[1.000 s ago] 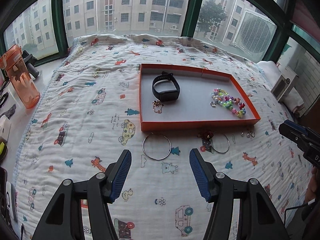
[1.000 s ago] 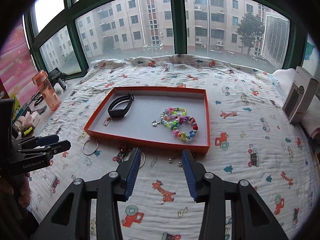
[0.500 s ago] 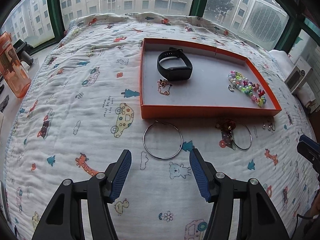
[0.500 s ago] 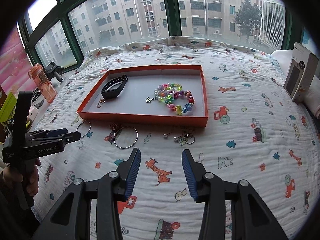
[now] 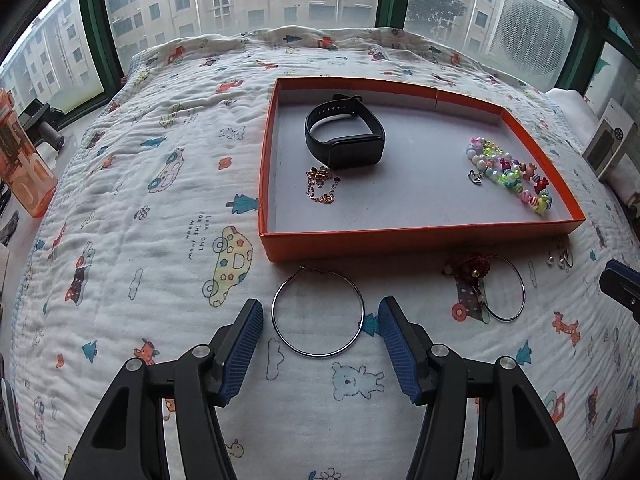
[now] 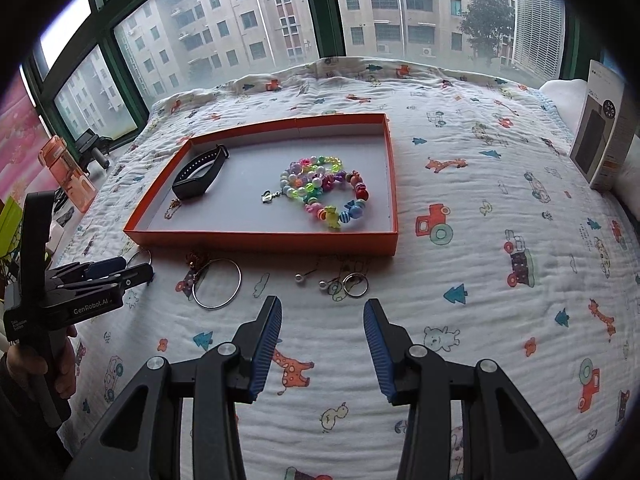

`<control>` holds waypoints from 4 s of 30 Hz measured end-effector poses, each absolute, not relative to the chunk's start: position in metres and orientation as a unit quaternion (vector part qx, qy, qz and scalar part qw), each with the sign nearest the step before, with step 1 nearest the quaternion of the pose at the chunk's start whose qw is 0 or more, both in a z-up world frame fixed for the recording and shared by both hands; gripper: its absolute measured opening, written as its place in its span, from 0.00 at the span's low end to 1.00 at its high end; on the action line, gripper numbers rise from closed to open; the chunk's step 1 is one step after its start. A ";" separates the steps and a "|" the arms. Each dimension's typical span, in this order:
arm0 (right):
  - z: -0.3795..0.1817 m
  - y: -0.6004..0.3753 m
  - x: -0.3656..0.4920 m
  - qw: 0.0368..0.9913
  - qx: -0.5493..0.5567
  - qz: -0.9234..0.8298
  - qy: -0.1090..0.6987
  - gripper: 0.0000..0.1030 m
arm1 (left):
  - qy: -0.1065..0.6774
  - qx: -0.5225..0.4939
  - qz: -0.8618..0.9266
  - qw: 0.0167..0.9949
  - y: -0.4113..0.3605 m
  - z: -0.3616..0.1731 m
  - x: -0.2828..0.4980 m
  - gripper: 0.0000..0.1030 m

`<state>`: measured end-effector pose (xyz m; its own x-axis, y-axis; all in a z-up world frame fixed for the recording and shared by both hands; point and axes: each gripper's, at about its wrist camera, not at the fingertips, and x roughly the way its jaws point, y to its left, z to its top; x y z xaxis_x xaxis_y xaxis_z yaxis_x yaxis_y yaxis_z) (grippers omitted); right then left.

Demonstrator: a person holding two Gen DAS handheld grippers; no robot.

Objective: Organize jewelry
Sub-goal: 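Open both tools and withdraw them from the tray, then move the left tool over the large silver hoop on the quilt, then close the left tool on the silver hoop and lift it toward the tray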

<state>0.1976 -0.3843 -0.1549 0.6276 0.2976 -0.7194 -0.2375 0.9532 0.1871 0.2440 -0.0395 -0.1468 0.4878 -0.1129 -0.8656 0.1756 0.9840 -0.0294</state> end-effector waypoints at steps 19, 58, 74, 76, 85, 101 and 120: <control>-0.174 -0.369 0.222 0.894 -0.011 0.165 0.416 0.40 | 0.482 0.054 -0.094 0.869 -0.043 -0.147 0.241 0.51; -0.178 -0.368 0.238 0.850 -0.115 0.308 0.412 0.25 | 0.486 0.055 -0.100 0.866 -0.044 -0.147 0.239 0.51; -0.179 -0.365 0.235 0.855 -0.135 0.303 0.400 0.19 | 0.486 0.060 -0.109 0.865 -0.042 -0.147 0.239 0.51; -0.179 -0.365 0.235 0.856 -0.133 0.302 0.399 0.19 | 0.486 0.061 -0.111 0.865 -0.042 -0.146 0.238 0.51; -0.177 -0.366 0.225 0.861 -0.117 0.298 0.395 0.18 | 0.485 0.056 -0.117 0.865 -0.040 -0.145 0.236 0.50; -0.147 -0.374 0.203 0.886 -0.064 0.268 0.373 0.19 | 0.453 0.026 -0.132 0.881 -0.031 -0.103 0.208 0.50; -0.094 -0.376 0.184 0.925 -0.017 0.206 0.319 0.19 | 0.376 0.014 -0.144 0.915 -0.038 -0.022 0.187 0.50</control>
<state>0.1841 -0.3763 -0.0938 0.7115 0.3700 -0.5974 -0.3919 0.9146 0.0998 0.1869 -0.0376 -0.0221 0.6753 -0.2524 -0.6930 0.2739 0.9582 -0.0822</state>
